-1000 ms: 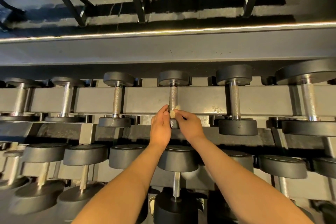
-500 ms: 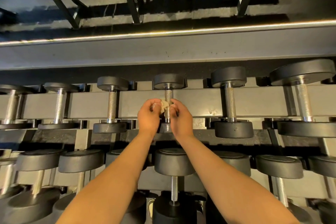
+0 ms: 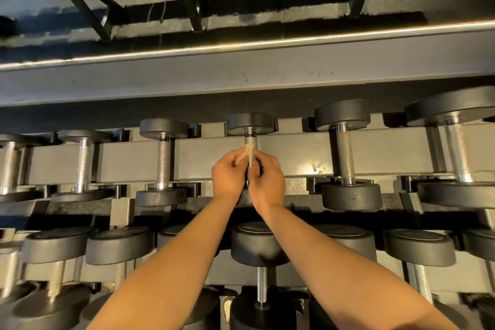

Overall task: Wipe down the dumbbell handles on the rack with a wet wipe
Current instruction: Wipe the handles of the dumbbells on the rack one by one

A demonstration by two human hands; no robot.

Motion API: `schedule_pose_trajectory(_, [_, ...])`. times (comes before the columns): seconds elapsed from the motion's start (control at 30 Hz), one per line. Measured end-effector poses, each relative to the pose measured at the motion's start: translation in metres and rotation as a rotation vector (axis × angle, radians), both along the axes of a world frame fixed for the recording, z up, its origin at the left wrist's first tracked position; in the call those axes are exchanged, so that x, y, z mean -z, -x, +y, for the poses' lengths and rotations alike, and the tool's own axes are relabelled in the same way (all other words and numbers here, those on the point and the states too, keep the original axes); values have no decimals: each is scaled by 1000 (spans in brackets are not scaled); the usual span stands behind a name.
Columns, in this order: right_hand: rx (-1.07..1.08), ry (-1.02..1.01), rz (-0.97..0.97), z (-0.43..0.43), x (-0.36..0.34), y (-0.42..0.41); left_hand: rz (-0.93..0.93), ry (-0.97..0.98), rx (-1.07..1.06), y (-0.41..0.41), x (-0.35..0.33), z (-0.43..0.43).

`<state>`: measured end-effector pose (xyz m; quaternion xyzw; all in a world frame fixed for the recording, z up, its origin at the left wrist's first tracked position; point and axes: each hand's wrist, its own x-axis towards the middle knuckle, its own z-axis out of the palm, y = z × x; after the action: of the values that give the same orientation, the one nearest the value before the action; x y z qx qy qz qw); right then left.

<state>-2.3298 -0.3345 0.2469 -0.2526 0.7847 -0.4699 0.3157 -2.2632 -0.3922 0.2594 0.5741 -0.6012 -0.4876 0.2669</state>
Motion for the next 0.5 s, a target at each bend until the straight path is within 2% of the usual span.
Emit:
schedule_pose_trajectory(0.13, [0,-11,-14,0,2,1,25,16,49,7,-3,-14])
schedule_pose_trajectory(0.23, [30,-2,-31,-1,4,3,-21,-11,115,19,-10,-26])
schedule_pose_trajectory(0.37, [78,26,-79,1,9,2,2,4,167,4,-13,-4])
schedule_pose_trajectory(0.5, [81,27,-96,0,14,-2,29,13,98,-6,-2,1])
